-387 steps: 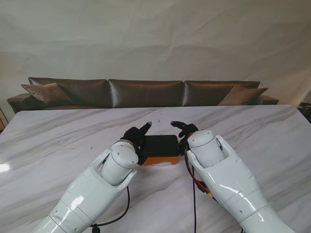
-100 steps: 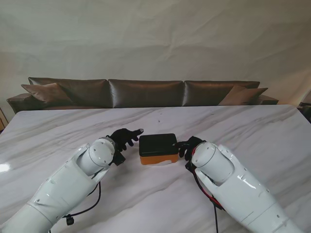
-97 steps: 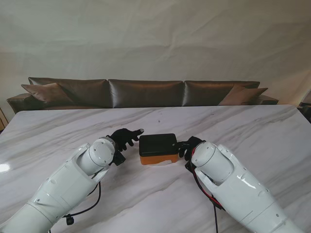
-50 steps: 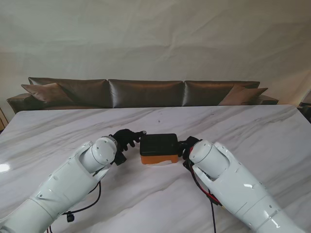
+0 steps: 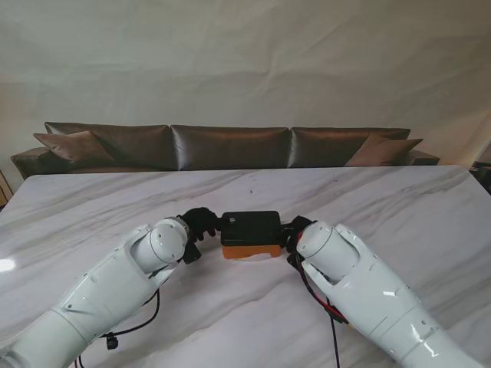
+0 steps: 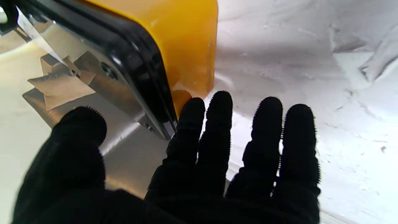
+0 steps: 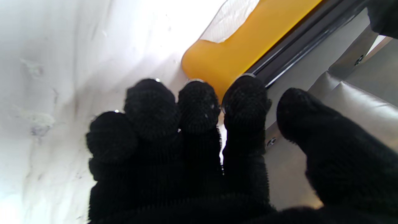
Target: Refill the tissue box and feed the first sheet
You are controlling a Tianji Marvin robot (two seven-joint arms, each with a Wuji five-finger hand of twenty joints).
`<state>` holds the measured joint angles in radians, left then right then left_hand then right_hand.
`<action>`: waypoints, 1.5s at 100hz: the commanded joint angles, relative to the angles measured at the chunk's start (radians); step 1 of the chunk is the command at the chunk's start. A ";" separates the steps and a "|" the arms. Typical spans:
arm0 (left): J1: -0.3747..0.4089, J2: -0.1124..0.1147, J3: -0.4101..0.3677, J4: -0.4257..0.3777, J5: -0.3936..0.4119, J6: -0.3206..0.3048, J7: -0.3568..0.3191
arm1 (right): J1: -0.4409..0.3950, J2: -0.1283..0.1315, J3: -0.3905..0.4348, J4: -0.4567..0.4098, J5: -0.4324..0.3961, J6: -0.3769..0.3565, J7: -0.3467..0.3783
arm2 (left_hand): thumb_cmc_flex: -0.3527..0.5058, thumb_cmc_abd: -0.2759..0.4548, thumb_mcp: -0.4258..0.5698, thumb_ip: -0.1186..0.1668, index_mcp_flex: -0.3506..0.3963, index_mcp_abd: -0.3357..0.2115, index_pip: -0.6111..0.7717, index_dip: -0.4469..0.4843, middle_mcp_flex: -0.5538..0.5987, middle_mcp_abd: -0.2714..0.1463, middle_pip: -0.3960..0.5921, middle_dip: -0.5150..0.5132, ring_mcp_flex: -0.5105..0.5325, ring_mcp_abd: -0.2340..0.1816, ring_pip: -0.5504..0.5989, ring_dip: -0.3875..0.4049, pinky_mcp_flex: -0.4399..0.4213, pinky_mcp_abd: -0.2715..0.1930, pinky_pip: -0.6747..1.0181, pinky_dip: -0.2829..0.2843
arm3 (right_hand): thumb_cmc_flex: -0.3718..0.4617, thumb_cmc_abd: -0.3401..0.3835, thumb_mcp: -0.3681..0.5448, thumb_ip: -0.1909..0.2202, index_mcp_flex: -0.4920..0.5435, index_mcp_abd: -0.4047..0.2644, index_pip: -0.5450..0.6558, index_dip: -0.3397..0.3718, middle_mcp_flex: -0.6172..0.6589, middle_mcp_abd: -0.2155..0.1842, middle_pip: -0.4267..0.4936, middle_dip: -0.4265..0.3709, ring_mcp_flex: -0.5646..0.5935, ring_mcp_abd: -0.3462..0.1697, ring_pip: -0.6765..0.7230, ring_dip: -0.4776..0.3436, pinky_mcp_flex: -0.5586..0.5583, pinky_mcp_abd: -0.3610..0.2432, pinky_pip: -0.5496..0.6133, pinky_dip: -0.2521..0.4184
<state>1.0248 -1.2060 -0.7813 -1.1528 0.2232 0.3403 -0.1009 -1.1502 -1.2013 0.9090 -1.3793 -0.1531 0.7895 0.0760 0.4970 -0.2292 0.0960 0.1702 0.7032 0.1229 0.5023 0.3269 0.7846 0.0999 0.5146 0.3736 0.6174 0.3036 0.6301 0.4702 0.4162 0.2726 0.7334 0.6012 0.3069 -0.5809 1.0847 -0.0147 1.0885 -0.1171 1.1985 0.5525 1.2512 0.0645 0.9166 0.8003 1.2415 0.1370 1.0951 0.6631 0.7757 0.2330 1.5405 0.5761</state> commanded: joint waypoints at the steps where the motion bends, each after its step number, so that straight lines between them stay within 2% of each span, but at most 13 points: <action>1: -0.005 0.003 0.012 -0.004 -0.001 -0.009 -0.049 | -0.003 -0.014 -0.011 0.020 0.007 -0.007 0.015 | 0.023 -0.050 0.030 0.046 -0.028 -0.125 0.072 0.035 0.013 -0.056 0.041 0.019 0.012 -0.013 -0.007 0.011 0.012 -0.086 0.580 0.007 | 0.007 -0.034 0.026 -0.006 -0.036 -0.042 -0.074 -0.009 0.049 -0.019 0.032 0.028 0.049 -0.021 0.071 0.006 0.012 -0.059 0.058 0.019; 28: -0.036 0.021 0.048 0.011 0.022 -0.027 -0.117 | 0.003 -0.017 -0.017 0.027 0.010 -0.007 0.014 | 0.091 -0.132 0.092 0.136 -0.161 -0.163 0.184 0.136 -0.068 -0.123 0.087 0.050 -0.009 -0.066 -0.029 0.007 0.004 -0.140 0.563 -0.013 | 0.003 -0.028 0.026 -0.006 -0.036 -0.042 -0.071 -0.014 0.050 -0.021 0.031 0.029 0.051 -0.024 0.071 0.004 0.014 -0.060 0.059 0.018; 53: -0.070 0.019 0.096 0.049 0.044 -0.051 -0.128 | 0.001 -0.019 -0.015 0.027 0.010 -0.009 0.006 | 0.208 -0.250 0.116 0.147 -0.221 -0.204 0.347 0.290 -0.064 -0.167 0.220 0.162 0.028 -0.114 -0.003 0.030 0.040 -0.189 0.599 -0.014 | 0.000 -0.023 0.025 -0.006 -0.037 -0.044 -0.070 -0.016 0.052 -0.023 0.031 0.030 0.055 -0.027 0.069 0.002 0.020 -0.063 0.059 0.017; 58: -0.080 0.020 0.112 0.057 0.054 -0.053 -0.133 | 0.001 -0.020 -0.014 0.028 0.010 -0.010 0.004 | 0.249 -0.266 0.118 0.174 -0.242 -0.221 0.386 0.341 -0.068 -0.191 0.261 0.205 0.035 -0.130 0.008 0.043 0.047 -0.205 0.615 -0.014 | -0.002 -0.021 0.024 -0.006 -0.038 -0.047 -0.070 -0.016 0.051 -0.025 0.031 0.030 0.055 -0.027 0.068 0.002 0.021 -0.063 0.059 0.016; 63: -0.089 0.019 0.127 0.064 0.066 -0.056 -0.134 | 0.002 -0.021 -0.014 0.030 0.010 -0.010 0.001 | 0.281 -0.329 0.207 0.252 -0.260 -0.242 0.427 0.404 -0.053 -0.211 0.277 0.322 0.047 -0.147 0.028 0.069 0.056 -0.226 0.640 -0.012 | -0.002 -0.022 0.025 -0.005 -0.039 -0.049 -0.069 -0.015 0.051 -0.025 0.031 0.031 0.056 -0.029 0.068 0.001 0.021 -0.063 0.059 0.016; 64: -0.091 0.019 0.130 0.066 0.068 -0.057 -0.134 | 0.002 -0.021 -0.014 0.031 0.010 -0.010 0.001 | 0.263 -0.364 0.305 0.222 -0.264 -0.245 0.435 0.416 -0.044 -0.213 0.271 0.354 0.050 -0.149 0.032 0.076 0.058 -0.231 0.646 -0.012 | -0.002 -0.022 0.024 -0.005 -0.039 -0.049 -0.069 -0.014 0.051 -0.026 0.031 0.031 0.057 -0.029 0.068 0.001 0.022 -0.064 0.059 0.016; 66: -0.094 0.019 0.136 0.069 0.073 -0.059 -0.134 | 0.002 -0.022 -0.013 0.031 0.009 -0.010 0.000 | 0.232 -0.413 0.477 0.110 -0.274 -0.256 0.458 0.438 -0.034 -0.220 0.272 0.398 0.052 -0.156 0.041 0.088 0.063 -0.242 0.658 -0.011 | -0.003 -0.020 0.024 -0.005 -0.039 -0.049 -0.068 -0.014 0.051 -0.026 0.032 0.031 0.057 -0.029 0.068 0.001 0.023 -0.064 0.060 0.016; 68: -0.096 0.019 0.141 0.070 0.078 -0.060 -0.133 | 0.002 -0.022 -0.013 0.032 0.009 -0.010 -0.002 | 0.223 -0.449 0.615 -0.052 -0.278 -0.266 0.476 0.455 -0.021 -0.226 0.277 0.431 0.062 -0.163 0.055 0.101 0.068 -0.250 0.668 -0.010 | -0.003 -0.020 0.024 -0.005 -0.039 -0.049 -0.068 -0.014 0.051 -0.026 0.032 0.031 0.057 -0.030 0.068 0.001 0.023 -0.064 0.059 0.015; 69: -0.097 0.018 0.144 0.071 0.080 -0.061 -0.133 | 0.002 -0.023 -0.012 0.033 0.010 -0.010 -0.002 | 0.230 -0.459 0.645 -0.105 -0.280 -0.272 0.488 0.464 -0.014 -0.229 0.283 0.445 0.067 -0.166 0.062 0.107 0.071 -0.253 0.674 -0.009 | -0.004 -0.020 0.024 -0.005 -0.038 -0.049 -0.068 -0.014 0.051 -0.026 0.032 0.031 0.058 -0.030 0.068 0.001 0.024 -0.064 0.060 0.015; 71: -0.100 0.018 0.149 0.074 0.085 -0.062 -0.131 | 0.002 -0.023 -0.012 0.034 0.010 -0.011 -0.004 | 0.246 -0.467 0.669 -0.161 -0.284 -0.281 0.506 0.480 -0.005 -0.236 0.295 0.468 0.073 -0.172 0.074 0.117 0.075 -0.261 0.682 -0.007 | -0.003 -0.019 0.025 -0.005 -0.039 -0.049 -0.068 -0.014 0.052 -0.026 0.032 0.031 0.059 -0.030 0.068 0.001 0.025 -0.065 0.059 0.015; 74: -0.102 0.017 0.156 0.077 0.093 -0.063 -0.128 | 0.002 -0.024 -0.011 0.036 0.010 -0.012 -0.006 | 0.275 -0.473 0.676 -0.193 -0.290 -0.295 0.535 0.505 0.008 -0.247 0.316 0.502 0.081 -0.181 0.096 0.136 0.078 -0.270 0.695 -0.003 | -0.005 -0.019 0.024 -0.005 -0.038 -0.049 -0.068 -0.014 0.052 -0.027 0.032 0.032 0.060 -0.030 0.068 0.001 0.025 -0.065 0.059 0.015; 103: -0.101 0.012 0.177 0.093 0.136 -0.069 -0.090 | 0.005 -0.030 -0.007 0.051 0.010 -0.015 -0.022 | 0.378 -0.478 0.734 -0.202 -0.256 -0.369 0.636 0.645 0.057 -0.319 0.532 0.637 0.161 -0.212 0.259 0.427 0.122 -0.318 0.805 0.024 | -0.011 -0.016 0.024 -0.002 -0.037 -0.052 -0.065 -0.011 0.057 -0.032 0.035 0.033 0.067 -0.036 0.066 -0.001 0.036 -0.068 0.060 0.011; 150: -0.106 0.009 0.221 0.114 0.178 -0.071 -0.073 | -0.007 -0.024 0.010 0.015 -0.041 0.004 -0.039 | 0.403 -0.469 0.798 -0.188 -0.198 -0.409 0.681 0.703 0.101 -0.354 0.643 0.712 0.192 -0.213 0.316 0.550 0.120 -0.324 0.847 0.033 | -0.031 0.015 0.003 -0.003 -0.027 -0.052 -0.065 -0.001 0.067 -0.042 0.046 0.039 0.071 -0.046 0.083 0.004 0.053 -0.073 0.069 0.005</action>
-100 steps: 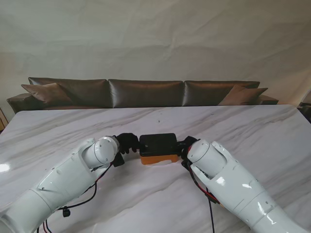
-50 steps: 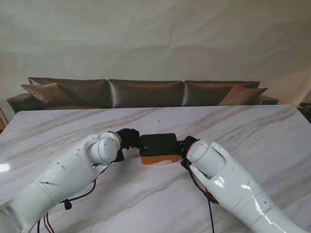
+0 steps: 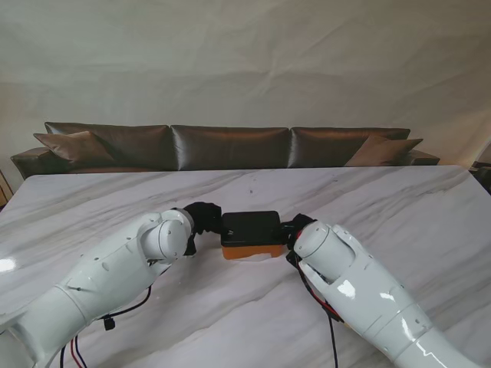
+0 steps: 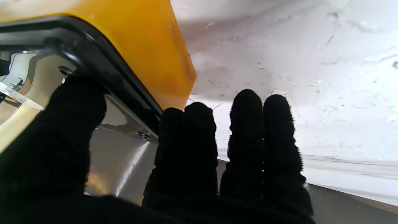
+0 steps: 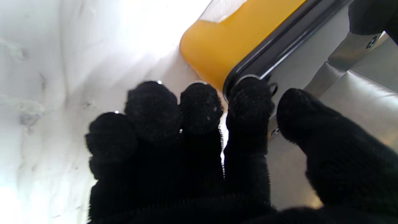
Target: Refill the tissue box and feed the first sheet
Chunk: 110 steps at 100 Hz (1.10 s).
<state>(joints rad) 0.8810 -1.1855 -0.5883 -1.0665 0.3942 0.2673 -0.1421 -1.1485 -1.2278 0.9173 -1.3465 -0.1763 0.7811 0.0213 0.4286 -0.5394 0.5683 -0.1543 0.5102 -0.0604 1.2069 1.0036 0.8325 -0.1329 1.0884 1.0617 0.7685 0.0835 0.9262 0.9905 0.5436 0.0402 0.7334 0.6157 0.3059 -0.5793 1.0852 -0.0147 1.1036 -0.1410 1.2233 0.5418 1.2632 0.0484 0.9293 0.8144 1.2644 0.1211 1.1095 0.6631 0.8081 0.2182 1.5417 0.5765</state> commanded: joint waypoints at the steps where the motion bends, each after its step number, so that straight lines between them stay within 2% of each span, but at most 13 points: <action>1: 0.037 -0.011 0.028 0.028 0.007 0.002 -0.032 | -0.009 0.004 0.002 -0.020 -0.020 0.014 0.016 | 0.472 -0.160 0.326 0.136 -0.004 -0.226 -0.024 0.027 0.054 -0.121 0.069 0.024 0.041 0.007 0.020 0.031 -0.008 -0.091 0.847 0.018 | -0.029 0.014 0.002 -0.003 -0.041 -0.028 -0.090 0.011 0.055 -0.026 0.033 0.025 0.048 -0.030 0.069 0.005 0.021 -0.058 0.068 0.004; 6: 0.036 -0.012 0.031 0.030 0.008 0.002 -0.032 | -0.009 0.006 0.007 -0.024 -0.031 0.018 0.016 | 0.474 -0.160 0.330 0.138 -0.003 -0.228 -0.023 0.030 0.056 -0.121 0.070 0.028 0.030 0.033 0.022 0.043 -0.010 -0.092 0.847 0.019 | -0.028 0.016 -0.003 -0.002 -0.040 -0.028 -0.091 0.014 0.055 -0.027 0.034 0.026 0.048 -0.029 0.070 0.005 0.021 -0.059 0.068 0.003; 41: 0.031 -0.017 0.047 0.040 0.006 0.007 -0.030 | 0.062 0.000 0.007 0.032 -0.062 0.006 0.003 | 0.474 -0.158 0.341 0.139 0.000 -0.232 -0.023 0.038 0.057 -0.120 0.072 0.042 0.034 0.026 0.018 0.057 -0.014 -0.096 0.846 0.020 | -0.029 0.026 -0.025 -0.012 -0.047 -0.029 -0.088 0.050 0.044 -0.032 0.059 0.048 0.046 -0.030 0.081 0.007 0.003 -0.059 0.078 0.008; 54: 0.035 -0.016 0.046 0.031 0.008 0.017 -0.031 | 0.093 0.002 -0.023 0.044 -0.060 -0.004 0.024 | 0.474 -0.158 0.343 0.139 0.000 -0.232 -0.024 0.041 0.058 -0.118 0.070 0.047 0.036 0.025 0.015 0.061 -0.015 -0.097 0.847 0.022 | -0.033 0.021 -0.027 -0.014 -0.056 -0.051 -0.066 0.093 0.039 -0.053 0.077 0.065 0.045 -0.042 0.091 0.010 0.003 -0.065 0.079 0.010; 69: 0.034 -0.015 0.047 0.029 0.012 0.021 -0.031 | 0.122 0.006 -0.066 0.053 -0.047 -0.009 0.066 | 0.475 -0.158 0.345 0.139 0.001 -0.231 -0.025 0.042 0.057 -0.117 0.070 0.050 0.036 0.024 0.013 0.064 -0.015 -0.097 0.847 0.022 | -0.028 0.015 -0.023 -0.012 -0.060 -0.060 -0.056 0.112 0.036 -0.065 0.083 0.073 0.043 -0.048 0.092 0.010 0.002 -0.068 0.077 0.009; 88: 0.039 -0.009 0.043 0.018 0.021 0.027 -0.035 | 0.135 0.003 -0.096 0.065 -0.025 0.006 0.085 | 0.477 -0.156 0.347 0.140 0.000 -0.231 -0.025 0.044 0.057 -0.116 0.070 0.055 0.037 0.022 0.011 0.067 -0.015 -0.097 0.847 0.022 | -0.021 -0.002 -0.005 -0.007 -0.058 -0.059 -0.045 0.126 0.037 -0.068 0.092 0.081 0.042 -0.048 0.096 0.012 0.001 -0.067 0.077 0.010; 110: 0.043 -0.003 0.042 0.005 0.033 0.034 -0.041 | 0.164 -0.007 -0.134 0.127 0.006 0.009 0.105 | 0.482 -0.157 0.349 0.141 0.000 -0.231 -0.024 0.048 0.056 -0.115 0.072 0.060 0.038 0.020 0.009 0.071 -0.017 -0.097 0.845 0.022 | -0.016 -0.006 0.004 -0.005 -0.058 -0.056 -0.039 0.136 0.037 -0.071 0.094 0.084 0.041 -0.049 0.098 0.012 -0.001 -0.068 0.077 0.011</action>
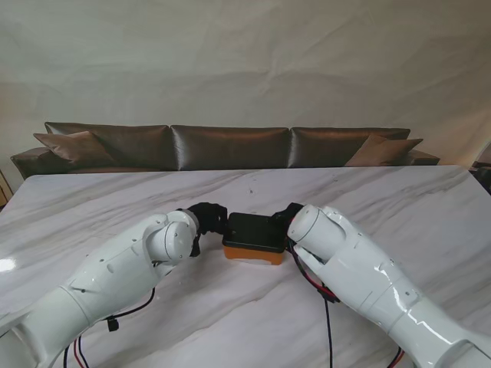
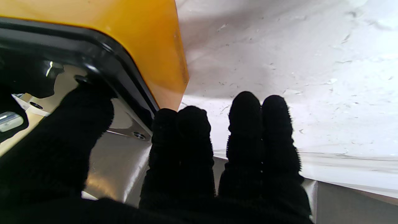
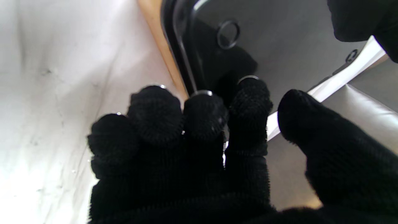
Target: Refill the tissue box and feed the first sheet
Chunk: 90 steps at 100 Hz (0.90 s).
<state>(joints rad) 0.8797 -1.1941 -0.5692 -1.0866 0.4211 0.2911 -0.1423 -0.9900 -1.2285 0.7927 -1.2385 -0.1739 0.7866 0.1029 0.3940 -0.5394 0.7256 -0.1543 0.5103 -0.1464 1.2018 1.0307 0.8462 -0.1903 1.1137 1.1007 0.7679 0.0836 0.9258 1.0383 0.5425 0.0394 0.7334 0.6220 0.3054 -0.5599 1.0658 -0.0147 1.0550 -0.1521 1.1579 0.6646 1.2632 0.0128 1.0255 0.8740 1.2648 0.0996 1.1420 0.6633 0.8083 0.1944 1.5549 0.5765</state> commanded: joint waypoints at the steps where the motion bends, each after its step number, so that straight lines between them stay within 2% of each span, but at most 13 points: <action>1: 0.044 0.006 0.023 0.024 0.006 0.011 -0.041 | 0.007 -0.007 -0.011 0.023 0.005 0.003 0.025 | 0.516 -0.158 0.192 0.141 0.000 -0.146 -0.018 0.021 0.043 -0.057 0.047 0.022 0.039 0.020 0.009 0.023 -0.016 -0.096 0.845 0.016 | -0.015 -0.026 0.024 -0.005 -0.010 -0.045 0.027 0.013 0.037 -0.035 -0.002 0.025 0.040 -0.028 0.066 0.012 -0.001 -0.044 0.064 0.011; 19: 0.049 0.011 0.024 0.016 0.014 0.017 -0.047 | 0.026 -0.021 -0.031 0.084 0.028 -0.016 0.027 | 0.531 -0.170 0.198 0.145 0.002 -0.147 -0.016 0.026 0.045 -0.057 0.049 0.027 0.043 0.018 0.010 0.031 -0.019 -0.096 0.842 0.016 | -0.010 -0.036 0.036 0.002 -0.006 -0.040 0.033 0.019 0.042 -0.034 0.003 0.028 0.045 -0.028 0.071 0.013 0.001 -0.046 0.067 0.013; 65: 0.080 0.019 0.015 0.000 0.035 0.029 -0.038 | -0.002 -0.024 -0.021 0.101 0.039 -0.016 0.016 | 0.555 -0.187 0.202 0.149 0.007 -0.156 -0.013 0.041 0.047 -0.058 0.051 0.037 0.047 0.015 0.002 0.058 -0.025 -0.100 0.833 0.014 | -0.002 -0.063 0.065 0.015 0.006 -0.022 0.045 0.026 0.053 -0.034 0.013 0.033 0.050 -0.030 0.082 0.015 0.006 -0.041 0.071 0.018; 90: 0.091 0.019 0.017 0.001 0.035 0.032 -0.034 | 0.004 -0.035 -0.028 0.155 0.059 -0.032 0.014 | 0.563 -0.197 0.207 0.149 0.013 -0.162 -0.014 0.047 0.053 -0.060 0.050 0.041 0.050 0.011 -0.006 0.069 -0.027 -0.103 0.829 0.013 | 0.006 -0.074 0.076 0.018 0.011 -0.010 0.048 0.026 0.057 -0.029 0.015 0.034 0.050 -0.029 0.090 0.019 0.007 -0.041 0.072 0.019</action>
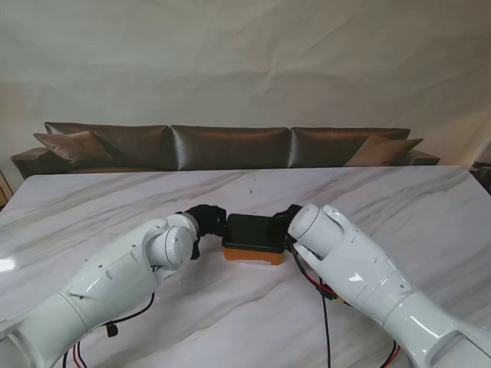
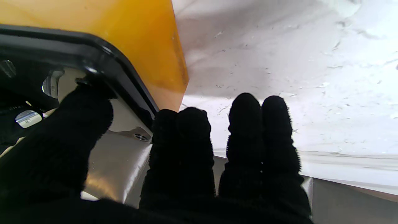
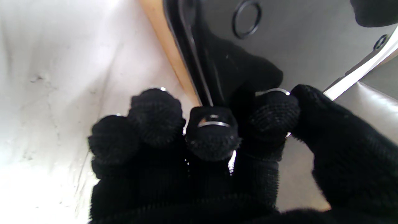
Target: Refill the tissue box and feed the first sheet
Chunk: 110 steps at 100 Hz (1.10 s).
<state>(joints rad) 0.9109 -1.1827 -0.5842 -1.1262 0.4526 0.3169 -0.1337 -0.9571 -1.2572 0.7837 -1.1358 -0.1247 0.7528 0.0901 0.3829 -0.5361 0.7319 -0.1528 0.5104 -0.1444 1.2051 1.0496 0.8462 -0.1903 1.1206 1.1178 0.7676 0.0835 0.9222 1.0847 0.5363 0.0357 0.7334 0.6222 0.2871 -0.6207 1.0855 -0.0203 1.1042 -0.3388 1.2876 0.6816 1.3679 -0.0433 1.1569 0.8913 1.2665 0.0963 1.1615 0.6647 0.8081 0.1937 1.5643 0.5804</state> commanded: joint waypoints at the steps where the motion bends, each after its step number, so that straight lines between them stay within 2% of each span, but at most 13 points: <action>1: 0.060 0.008 0.032 0.041 0.003 0.007 -0.042 | -0.028 -0.007 -0.020 0.053 0.010 0.001 0.027 | 0.574 -0.200 0.201 0.147 0.013 -0.165 -0.017 0.028 0.053 -0.060 0.043 0.024 0.051 0.012 -0.002 0.023 -0.020 -0.100 0.829 0.013 | 0.024 -0.014 0.056 0.024 -0.038 0.177 -0.082 0.009 -0.048 0.028 -0.116 0.017 0.048 -0.025 0.071 0.017 0.007 -0.040 0.063 0.015; 23: 0.070 0.005 0.031 0.043 -0.002 0.016 -0.033 | -0.020 -0.012 -0.028 0.078 0.017 -0.014 0.029 | 0.576 -0.199 0.200 0.144 0.015 -0.173 -0.017 0.033 0.053 -0.059 0.041 0.026 0.053 0.009 -0.007 0.030 -0.022 -0.102 0.825 0.012 | 0.020 -0.017 0.062 0.028 -0.036 0.179 -0.082 0.010 -0.045 0.028 -0.115 0.018 0.048 -0.029 0.076 0.019 0.009 -0.042 0.065 0.018; 32: 0.076 0.006 0.022 0.034 -0.006 0.024 -0.034 | -0.024 -0.010 -0.021 0.069 0.013 -0.013 0.025 | 0.546 -0.179 0.189 0.137 0.002 -0.167 -0.029 0.030 0.047 -0.066 0.025 0.022 0.045 0.005 -0.015 0.031 -0.022 -0.103 0.824 0.012 | 0.016 -0.011 0.057 0.028 -0.036 0.173 -0.084 0.010 -0.046 0.024 -0.116 0.018 0.048 -0.030 0.076 0.019 0.009 -0.045 0.065 0.019; 37: 0.084 0.006 0.008 0.025 -0.007 0.026 -0.027 | -0.030 -0.007 -0.013 0.058 0.006 -0.013 0.019 | 0.516 -0.177 0.183 0.127 -0.002 -0.166 -0.043 0.013 0.050 -0.068 0.001 0.014 0.041 0.012 -0.022 0.016 -0.015 -0.110 0.820 0.010 | 0.015 -0.010 0.054 0.028 -0.035 0.173 -0.085 0.011 -0.045 0.024 -0.116 0.018 0.048 -0.030 0.076 0.018 0.009 -0.048 0.065 0.019; 40: 0.090 0.005 -0.005 0.019 -0.009 0.027 -0.021 | -0.033 -0.005 -0.008 0.048 0.001 -0.012 0.016 | 0.482 -0.184 0.160 0.112 -0.008 -0.164 -0.048 -0.018 0.051 -0.064 -0.023 0.006 0.039 -0.016 -0.010 -0.018 -0.010 -0.112 0.821 0.006 | 0.011 -0.007 0.051 0.027 -0.035 0.171 -0.087 0.010 -0.046 0.024 -0.116 0.018 0.048 -0.030 0.076 0.018 0.009 -0.049 0.065 0.019; 45: 0.105 0.003 -0.031 0.008 -0.015 0.026 -0.003 | -0.043 0.000 0.003 0.027 -0.009 -0.010 0.012 | 0.444 -0.182 0.119 0.092 -0.017 -0.155 -0.059 -0.051 0.044 -0.050 -0.054 -0.011 0.018 -0.018 -0.011 -0.076 -0.009 -0.112 0.821 0.004 | 0.008 -0.002 0.047 0.025 -0.034 0.169 -0.092 0.008 -0.046 0.024 -0.117 0.018 0.047 -0.031 0.074 0.018 0.008 -0.050 0.064 0.019; 50: 0.117 0.003 -0.053 -0.007 -0.015 0.026 0.011 | -0.054 0.007 0.016 0.000 -0.020 -0.006 0.009 | 0.338 -0.170 0.081 0.067 -0.026 -0.142 -0.079 -0.078 0.022 -0.035 -0.082 -0.034 0.001 -0.009 -0.025 -0.129 -0.012 -0.107 0.813 0.000 | 0.003 0.002 0.042 0.023 -0.034 0.163 -0.096 0.005 -0.047 0.021 -0.119 0.017 0.048 -0.031 0.074 0.017 0.010 -0.050 0.065 0.020; 61: 0.139 0.007 -0.101 -0.051 -0.015 0.026 0.023 | -0.079 0.017 0.048 -0.050 -0.048 -0.005 -0.009 | 0.237 -0.143 0.047 0.047 -0.026 -0.128 -0.100 -0.094 -0.003 -0.024 -0.103 -0.071 -0.007 0.005 -0.043 -0.162 -0.014 -0.105 0.809 -0.001 | -0.013 0.045 -0.011 0.016 -0.026 0.158 -0.116 0.001 -0.046 0.026 -0.127 0.014 0.047 -0.030 0.068 0.014 0.006 -0.053 0.062 0.020; 72: 0.155 0.010 -0.138 -0.085 -0.009 0.023 0.040 | -0.106 0.025 0.082 -0.104 -0.074 -0.006 -0.029 | 0.153 -0.111 0.018 0.051 -0.021 -0.112 -0.119 -0.093 -0.019 -0.016 -0.100 -0.144 -0.013 0.015 -0.046 -0.187 -0.017 -0.095 0.799 -0.002 | -0.037 0.086 -0.074 0.011 -0.027 0.165 -0.145 0.001 -0.052 0.031 -0.135 0.011 0.047 -0.027 0.062 0.010 0.005 -0.052 0.061 0.020; 76: 0.160 0.010 -0.151 -0.097 -0.007 0.024 0.046 | -0.115 0.029 0.094 -0.125 -0.081 -0.006 -0.031 | 0.129 -0.104 0.010 0.063 -0.019 -0.104 -0.127 -0.093 -0.021 -0.011 -0.106 -0.152 -0.014 0.022 -0.051 -0.192 -0.017 -0.095 0.799 -0.001 | -0.042 0.096 -0.100 0.012 -0.031 0.169 -0.166 -0.004 -0.057 0.033 -0.142 0.009 0.045 -0.027 0.056 0.008 0.003 -0.054 0.059 0.019; 86: 0.174 0.012 -0.180 -0.126 -0.001 0.028 0.056 | -0.141 0.037 0.124 -0.176 -0.102 -0.007 -0.041 | 0.076 -0.090 -0.046 0.056 -0.018 -0.085 -0.162 -0.106 -0.029 0.005 -0.122 -0.164 -0.022 0.035 -0.059 -0.199 -0.022 -0.083 0.789 -0.004 | -0.072 0.130 -0.160 0.015 -0.058 0.191 -0.240 -0.025 -0.084 0.047 -0.170 0.000 0.023 -0.014 0.030 0.001 -0.013 -0.053 0.046 0.014; 90: 0.180 0.013 -0.192 -0.139 0.000 0.030 0.059 | -0.153 0.042 0.136 -0.198 -0.113 -0.009 -0.043 | 0.062 -0.076 -0.073 0.053 -0.019 -0.078 -0.174 -0.112 -0.032 0.010 -0.125 -0.167 -0.024 0.040 -0.061 -0.200 -0.023 -0.080 0.787 -0.004 | -0.083 0.146 -0.194 0.033 -0.069 0.202 -0.288 -0.002 -0.101 0.052 -0.183 -0.005 0.011 -0.010 0.018 0.000 -0.022 -0.049 0.037 0.013; 110: 0.235 0.020 -0.268 -0.216 0.006 0.035 0.077 | -0.223 0.067 0.193 -0.296 -0.182 -0.030 -0.048 | 0.028 0.000 -0.267 0.059 -0.066 -0.014 -0.280 -0.197 -0.112 0.060 -0.193 -0.207 -0.074 0.077 -0.110 -0.220 -0.065 -0.050 0.746 0.000 | -0.146 0.143 -0.294 0.062 -0.247 0.284 -0.488 -0.057 -0.270 0.077 -0.265 -0.046 -0.128 0.025 -0.102 -0.019 -0.134 -0.036 -0.066 -0.011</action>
<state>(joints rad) 1.1275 -1.1709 -0.8326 -1.3068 0.4590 0.3485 -0.0523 -1.1604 -1.2065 0.9691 -1.4079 -0.2882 0.7346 0.0335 0.4285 -0.5618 0.5283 -0.1234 0.4916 -0.1804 0.9500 0.8845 0.7933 -0.1450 0.9574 0.9289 0.7403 0.0920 0.8326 0.8771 0.4985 0.0333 0.7316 0.6221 0.1823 -0.4744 0.8244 0.0131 0.9147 -0.0875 0.8470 0.6463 1.1579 0.0198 0.9115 0.8648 1.1749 0.1026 1.1041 0.6534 0.7116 0.1900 1.5231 0.5843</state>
